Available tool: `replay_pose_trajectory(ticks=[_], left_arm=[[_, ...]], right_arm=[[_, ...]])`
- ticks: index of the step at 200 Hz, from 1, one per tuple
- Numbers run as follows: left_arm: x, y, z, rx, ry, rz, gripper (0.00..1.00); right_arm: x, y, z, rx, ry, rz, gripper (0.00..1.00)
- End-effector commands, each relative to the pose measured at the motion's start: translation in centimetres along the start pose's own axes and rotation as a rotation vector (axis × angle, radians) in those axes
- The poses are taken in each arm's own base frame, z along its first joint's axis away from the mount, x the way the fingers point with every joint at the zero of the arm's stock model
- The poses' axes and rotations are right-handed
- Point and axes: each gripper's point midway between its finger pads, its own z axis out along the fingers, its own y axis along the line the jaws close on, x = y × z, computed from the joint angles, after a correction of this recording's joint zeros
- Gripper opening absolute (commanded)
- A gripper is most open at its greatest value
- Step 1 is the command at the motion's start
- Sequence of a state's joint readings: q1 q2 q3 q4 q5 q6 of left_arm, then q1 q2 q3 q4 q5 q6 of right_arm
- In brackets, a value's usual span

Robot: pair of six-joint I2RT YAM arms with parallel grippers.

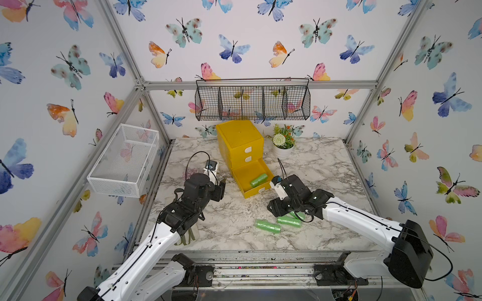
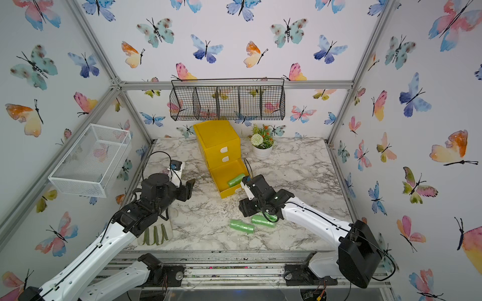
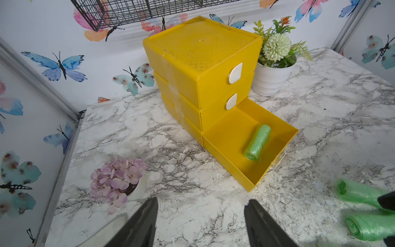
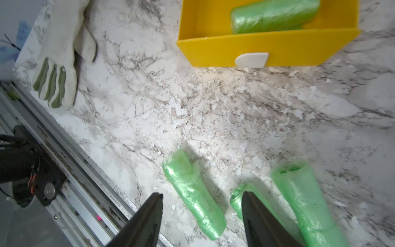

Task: Sort the rolls of trash bags by color and place them into the drawer
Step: Pick up the roll of trash bags from the center of the board.

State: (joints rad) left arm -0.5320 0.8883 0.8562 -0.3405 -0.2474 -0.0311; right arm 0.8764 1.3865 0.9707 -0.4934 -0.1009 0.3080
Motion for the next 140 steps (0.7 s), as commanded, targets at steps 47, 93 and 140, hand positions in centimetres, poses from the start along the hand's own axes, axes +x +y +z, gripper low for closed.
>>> replay_pose_trajectory(ticks=[47, 93, 140], left_arm=[[-0.1, 0.8, 0.3, -0.011, -0.02, -0.05, 0.68], [0.2, 0.5, 0.4, 0.004, -0.006, -0.04, 0.66], [0.5, 0.7, 0.8, 0.003, 0.012, -0.042, 0.65]], right_arm=[[3.8, 2.1, 3.1, 0.025, 0.164, -0.18, 0.68], [5.7, 0.3, 5.4, 0.174, 0.244, -0.229, 0.69], [5.5, 0.3, 6.2, 0.204, 0.226, -0.251, 0.68]])
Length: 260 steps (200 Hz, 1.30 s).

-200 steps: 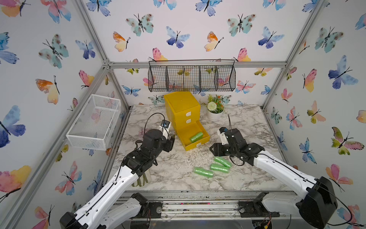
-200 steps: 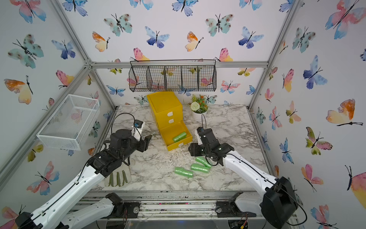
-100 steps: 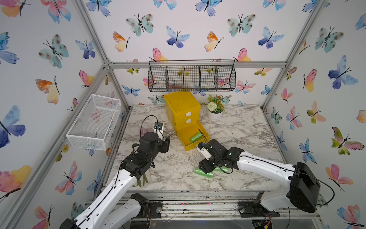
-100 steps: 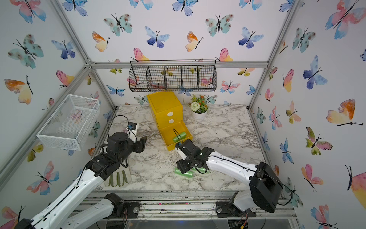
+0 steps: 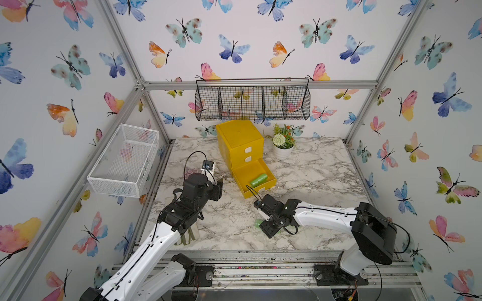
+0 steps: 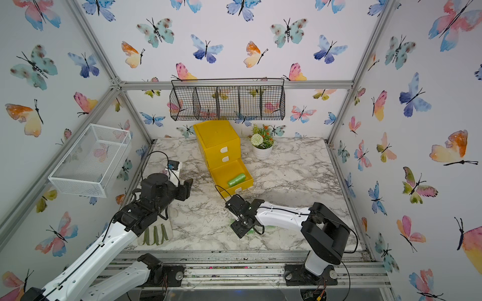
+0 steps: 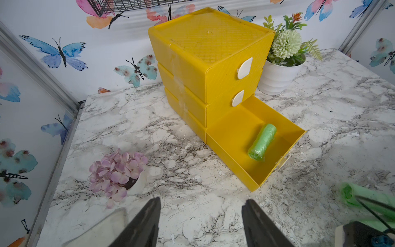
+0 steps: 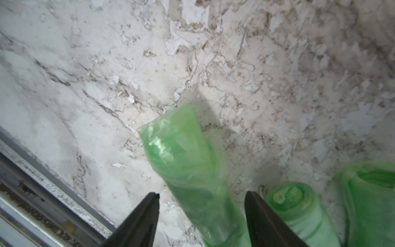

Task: Sort the rolls of trash bags by color and place them into the drawer
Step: Pick up the roll of trash bags from the center of the board.

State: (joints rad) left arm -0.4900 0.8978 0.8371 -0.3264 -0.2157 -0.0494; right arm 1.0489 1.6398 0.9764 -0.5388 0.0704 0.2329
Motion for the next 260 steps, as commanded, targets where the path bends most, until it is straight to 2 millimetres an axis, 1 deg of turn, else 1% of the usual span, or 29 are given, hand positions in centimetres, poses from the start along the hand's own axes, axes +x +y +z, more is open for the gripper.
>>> replay_pose_trajectory(ticks=[1, 32, 74, 98, 145, 157, 170, 191, 217, 238, 260], left_arm=[[-0.2, 0.0, 0.1, 0.01, -0.005, -0.008, 0.65], [0.0, 0.3, 0.3, 0.002, 0.002, -0.011, 0.65], [0.1, 0.3, 0.4, 0.006, 0.007, -0.014, 0.65], [0.2, 0.3, 0.5, 0.005, 0.014, -0.012, 0.65], [0.3, 0.3, 0.6, 0.007, 0.019, -0.013, 0.65], [0.3, 0.3, 0.6, 0.008, 0.018, -0.012, 0.65], [0.3, 0.3, 0.6, 0.01, 0.018, -0.013, 0.65], [0.3, 0.2, 0.6, 0.011, 0.019, -0.013, 0.65], [0.3, 0.2, 0.6, 0.013, 0.019, -0.014, 0.65], [0.1, 0.3, 0.5, 0.013, 0.013, -0.019, 0.65], [0.0, 0.2, 0.6, 0.022, 0.009, -0.029, 0.65]], right_arm=[[-1.1, -0.5, -0.4, 0.047, -0.035, -0.015, 0.67], [-1.4, -1.0, -0.7, 0.074, -0.055, -0.01, 0.58], [-0.8, -0.6, 0.1, 0.056, -0.023, -0.017, 0.54], [-0.6, -0.3, 0.5, 0.039, -0.01, -0.021, 0.47], [-0.3, 0.1, 1.0, 0.026, 0.023, -0.031, 0.45], [-0.4, -0.1, 1.0, 0.034, 0.023, -0.029, 0.4], [-0.8, -0.3, 0.5, 0.048, 0.003, -0.02, 0.33], [-2.2, -0.4, -1.3, 0.049, -0.065, -0.008, 0.25], [-4.4, -0.3, -4.4, 0.031, -0.168, 0.019, 0.2], [-7.0, -0.4, -8.4, 0.023, -0.291, 0.072, 0.2], [-11.1, -0.7, -14.0, 0.015, -0.454, 0.143, 0.24]])
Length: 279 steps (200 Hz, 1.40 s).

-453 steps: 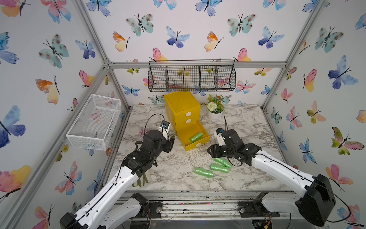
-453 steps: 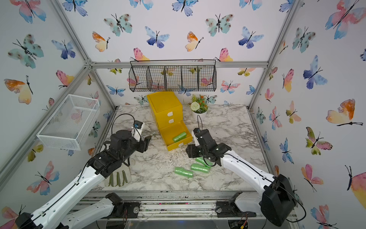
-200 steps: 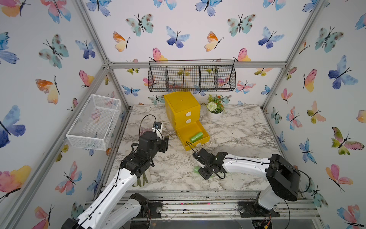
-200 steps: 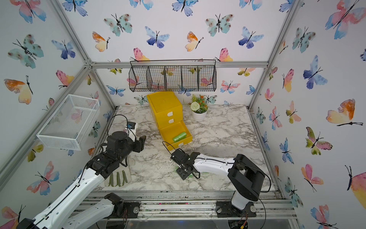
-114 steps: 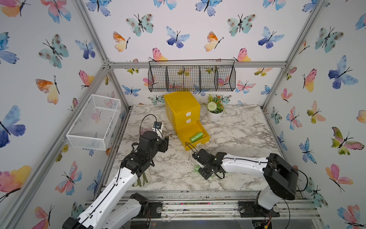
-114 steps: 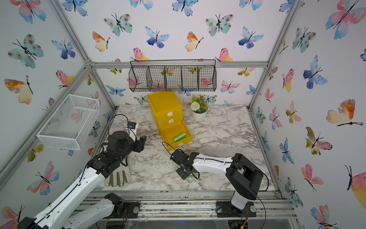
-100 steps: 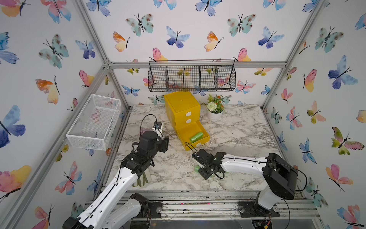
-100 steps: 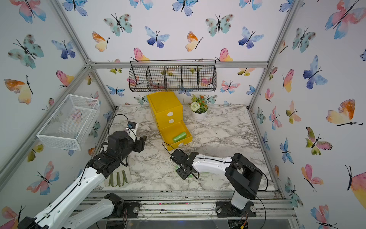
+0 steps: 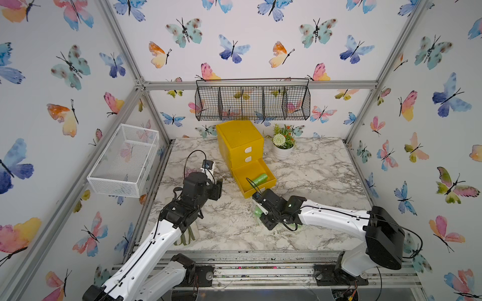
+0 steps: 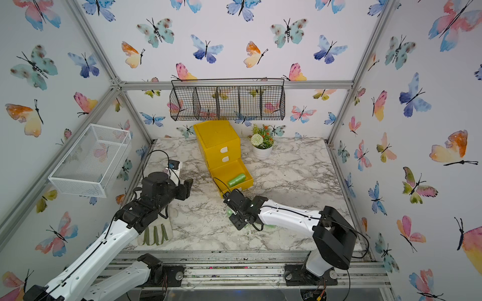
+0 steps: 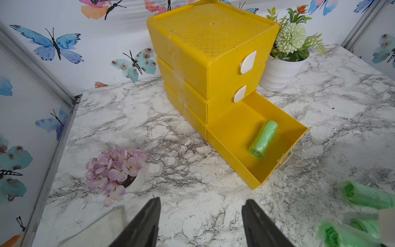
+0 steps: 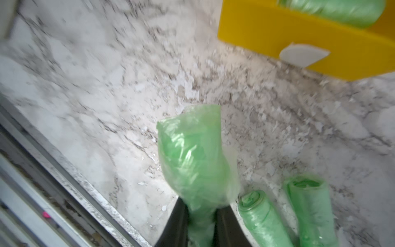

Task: Sort the rolls of trash bags by color and place them into the drawer
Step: Pick up the roll of trash bags from the center of the board, then place the roll of trash bags in the drawer.

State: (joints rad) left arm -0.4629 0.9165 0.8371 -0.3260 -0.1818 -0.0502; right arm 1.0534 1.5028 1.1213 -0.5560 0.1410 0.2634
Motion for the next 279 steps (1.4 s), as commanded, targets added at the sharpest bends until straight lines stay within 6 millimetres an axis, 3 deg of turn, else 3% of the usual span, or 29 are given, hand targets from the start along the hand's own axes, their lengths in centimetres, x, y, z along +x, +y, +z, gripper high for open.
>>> replay_pose_trajectory(ticks=[1, 27, 64, 99, 154, 205, 279], left_arm=[[-0.4, 0.0, 0.0, 0.014, -0.013, -0.019, 0.65], [-0.6, 0.3, -0.1, 0.011, -0.017, -0.03, 0.65], [-0.9, 0.4, -0.4, 0.015, -0.03, -0.037, 0.65], [-0.9, 0.4, -0.4, 0.023, -0.035, -0.044, 0.65], [-1.2, 0.8, -0.6, 0.031, -0.048, -0.064, 0.66], [-1.1, 0.6, -0.4, 0.046, -0.044, -0.068, 0.65], [-0.9, 0.6, -0.3, 0.049, -0.035, -0.068, 0.65]], right_arm=[[-6.0, -0.3, -4.9, 0.012, -0.189, 0.092, 0.24], [-11.1, -2.1, -7.8, 0.06, -0.328, 0.218, 0.25], [-13.8, -7.2, -6.8, 0.051, -0.403, 0.557, 0.22], [-13.3, -9.9, -4.4, -0.098, -0.477, 0.938, 0.19], [-14.5, -10.4, -0.5, -0.151, -0.455, 1.287, 0.18], [-15.1, -11.0, 3.3, -0.099, -0.399, 1.465, 0.18], [-15.2, -12.9, 8.4, 0.067, -0.362, 1.542, 0.17]])
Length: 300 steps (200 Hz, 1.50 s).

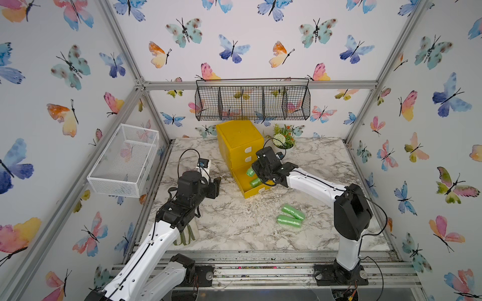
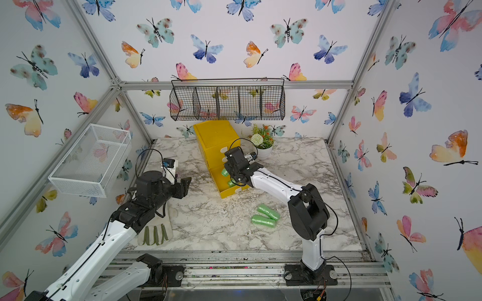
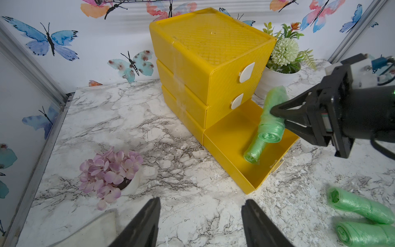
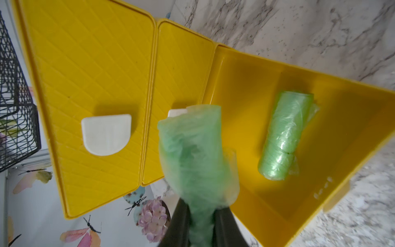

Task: Sort the rolls of trash bags by color and place them into the drawer
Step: Place the roll of trash bags in the drawer.

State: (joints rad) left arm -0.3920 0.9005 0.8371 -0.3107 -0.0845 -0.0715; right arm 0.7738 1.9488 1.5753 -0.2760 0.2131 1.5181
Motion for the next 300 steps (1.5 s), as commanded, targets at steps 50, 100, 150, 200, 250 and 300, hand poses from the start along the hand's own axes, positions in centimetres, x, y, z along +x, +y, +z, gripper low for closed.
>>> replay_pose_trajectory(ticks=[50, 100, 150, 200, 250, 300], left_arm=[[0.0, -0.3, 0.1, 0.022, -0.006, -0.01, 0.65], [0.1, -0.2, 0.2, 0.023, -0.002, -0.011, 0.65], [0.1, -0.4, 0.2, 0.029, -0.001, -0.008, 0.66], [0.2, -0.6, 0.2, 0.045, 0.002, -0.004, 0.68], [0.3, -0.7, 0.3, 0.049, 0.005, 0.001, 0.68], [0.2, -0.7, 0.2, 0.049, 0.002, 0.0, 0.68]], right_arm=[[-0.3, -2.8, 4.8, 0.124, -0.032, 0.04, 0.17], [-0.1, -4.1, 7.4, 0.188, -0.032, 0.039, 0.18], [-1.1, -5.5, 8.3, 0.232, -0.064, 0.037, 0.18], [-1.3, -7.1, 8.9, 0.269, -0.071, 0.036, 0.21], [-1.2, -7.7, 9.3, 0.279, -0.061, 0.04, 0.24], [-1.6, -7.5, 8.8, 0.267, -0.068, 0.041, 0.33]])
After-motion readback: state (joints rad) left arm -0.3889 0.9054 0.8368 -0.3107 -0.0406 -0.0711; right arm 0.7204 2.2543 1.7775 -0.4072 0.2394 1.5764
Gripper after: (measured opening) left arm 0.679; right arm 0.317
